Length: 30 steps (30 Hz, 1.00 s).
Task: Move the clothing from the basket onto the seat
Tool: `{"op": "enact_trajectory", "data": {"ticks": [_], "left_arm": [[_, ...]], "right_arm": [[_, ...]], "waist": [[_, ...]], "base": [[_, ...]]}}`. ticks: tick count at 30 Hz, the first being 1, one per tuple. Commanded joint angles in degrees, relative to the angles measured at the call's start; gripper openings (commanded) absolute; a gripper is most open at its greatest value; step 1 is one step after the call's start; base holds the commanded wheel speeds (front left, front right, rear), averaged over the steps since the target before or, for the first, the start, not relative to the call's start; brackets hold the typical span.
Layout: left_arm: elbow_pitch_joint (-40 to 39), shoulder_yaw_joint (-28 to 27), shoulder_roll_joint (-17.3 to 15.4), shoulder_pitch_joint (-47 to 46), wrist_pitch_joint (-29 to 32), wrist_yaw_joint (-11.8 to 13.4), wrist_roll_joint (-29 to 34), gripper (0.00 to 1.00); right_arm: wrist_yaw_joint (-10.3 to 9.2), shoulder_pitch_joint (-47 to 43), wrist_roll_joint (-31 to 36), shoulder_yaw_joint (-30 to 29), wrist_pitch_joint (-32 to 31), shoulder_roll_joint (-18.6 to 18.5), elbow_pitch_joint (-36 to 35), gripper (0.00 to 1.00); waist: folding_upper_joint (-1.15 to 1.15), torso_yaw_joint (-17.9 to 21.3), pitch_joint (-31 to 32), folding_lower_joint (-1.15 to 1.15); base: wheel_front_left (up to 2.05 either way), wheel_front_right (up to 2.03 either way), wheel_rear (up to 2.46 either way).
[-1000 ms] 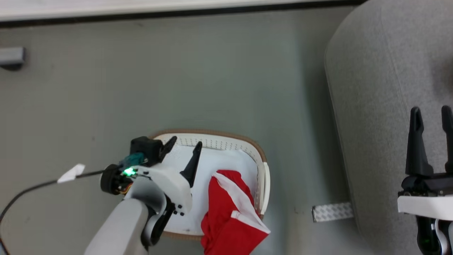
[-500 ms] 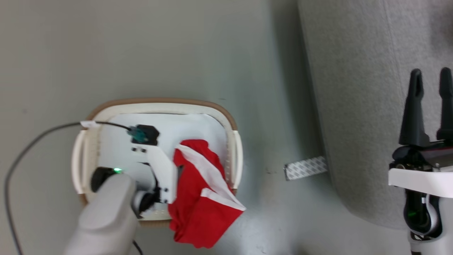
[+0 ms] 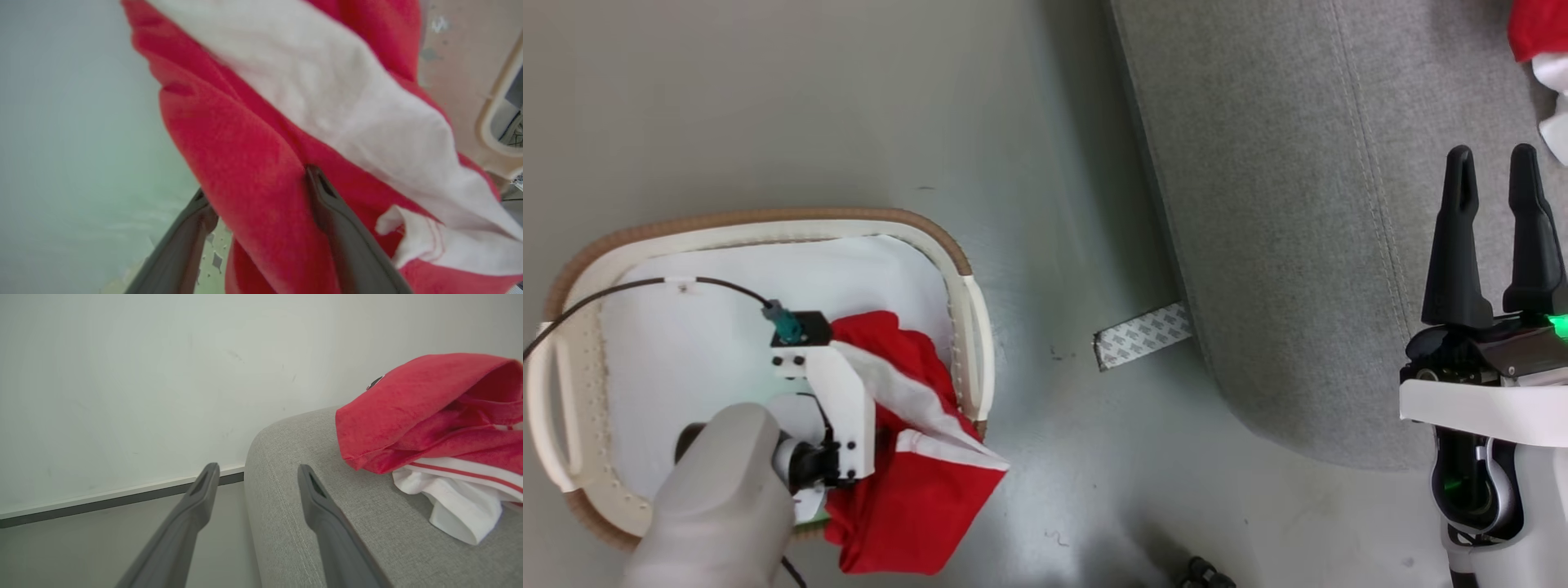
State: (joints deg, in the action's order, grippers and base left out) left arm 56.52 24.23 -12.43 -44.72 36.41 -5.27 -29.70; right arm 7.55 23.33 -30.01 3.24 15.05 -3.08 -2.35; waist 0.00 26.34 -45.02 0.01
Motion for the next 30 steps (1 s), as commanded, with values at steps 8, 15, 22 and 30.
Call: {"op": "enact_trajectory", "data": {"ticks": [8, 15, 22, 30], "left_arm": [[1.24, -0.02, -0.05, -0.56, -2.00, -0.63, -0.97, 0.00], [1.60, 0.50, 2.86, 0.83, -6.68, -1.32, -2.12, 0.00], [-3.62, 5.22, 6.81, 5.10, -14.94, -2.24, -5.45, 0.00], [-18.26, 13.57, 4.25, 13.78, -24.15, -2.23, -14.67, 0.00]], "right_arm": [[-0.12, 0.70, -1.03, -0.40, 0.18, 0.25, 0.89, 1.00], [-0.12, -0.75, 1.68, -0.96, 0.18, 0.18, 1.78, 1.00], [-0.12, -4.35, 4.22, -2.59, 0.18, -1.55, 2.66, 1.00], [-0.12, -11.06, 4.82, -3.88, 0.12, -4.35, 4.37, 1.00]], "waist": [[0.00, -0.15, 1.28, -0.01], [0.00, -3.11, 7.86, -0.01], [0.00, -8.34, 19.58, -0.01], [0.00, -14.17, 33.40, -0.01]], "base": [[0.00, 0.00, 0.00], [0.00, 0.00, 0.00], [0.00, 0.00, 0.00], [0.00, 0.00, 0.00]]}}
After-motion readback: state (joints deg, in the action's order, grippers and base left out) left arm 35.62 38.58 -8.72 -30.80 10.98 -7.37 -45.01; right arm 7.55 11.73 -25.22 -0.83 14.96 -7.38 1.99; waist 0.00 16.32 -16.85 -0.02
